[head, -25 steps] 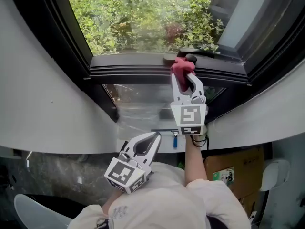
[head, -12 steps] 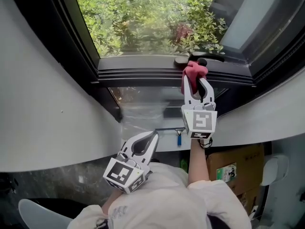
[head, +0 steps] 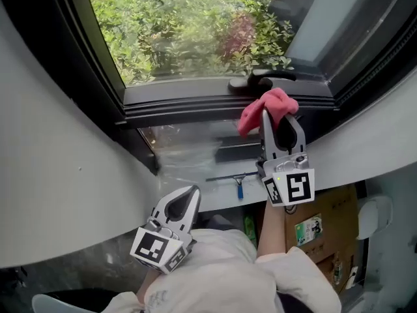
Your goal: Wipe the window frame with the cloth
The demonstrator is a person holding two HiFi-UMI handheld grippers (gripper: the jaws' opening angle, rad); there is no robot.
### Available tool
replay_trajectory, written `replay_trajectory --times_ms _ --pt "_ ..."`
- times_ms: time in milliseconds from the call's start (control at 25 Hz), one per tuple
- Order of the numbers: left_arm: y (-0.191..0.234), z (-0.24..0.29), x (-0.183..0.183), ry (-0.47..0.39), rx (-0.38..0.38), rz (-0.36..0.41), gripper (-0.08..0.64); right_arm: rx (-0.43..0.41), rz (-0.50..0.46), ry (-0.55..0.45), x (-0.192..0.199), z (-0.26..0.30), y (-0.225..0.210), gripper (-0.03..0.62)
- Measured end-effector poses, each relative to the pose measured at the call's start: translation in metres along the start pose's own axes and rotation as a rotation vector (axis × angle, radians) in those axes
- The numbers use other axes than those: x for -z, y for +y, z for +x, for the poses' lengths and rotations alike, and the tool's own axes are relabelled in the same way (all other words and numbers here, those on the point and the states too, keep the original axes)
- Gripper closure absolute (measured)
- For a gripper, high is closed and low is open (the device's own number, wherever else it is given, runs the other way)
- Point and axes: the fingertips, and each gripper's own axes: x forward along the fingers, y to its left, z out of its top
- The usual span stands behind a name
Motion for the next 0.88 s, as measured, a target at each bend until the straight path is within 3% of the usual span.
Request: replay_trajectory --times_ms 280,560,760,880 --pt "0.004 -0.003 0.0 0.008 -0.012 -0.002 0.549 0.122 -0.097 0.031 -0.025 -0.026 -0.039 0.508" --pt "-0.005 0.022 -0.007 -0.001 0.008 -0.001 0.549 0.321 -0.265 0.038 -0.063 -0.049 -0.119 0.508" --pt "-0.025 0.055 -0.026 -0.039 0.047 0.026 0.549 0.481 -0.423 -0.037 -0.134 -0.045 -0.206 0.508" --pt "-0.032 0.066 -0.036 -0.069 0.027 0.039 0.549 0.509 -0.467 -0.074 -0.182 -0.029 -0.256 0.508"
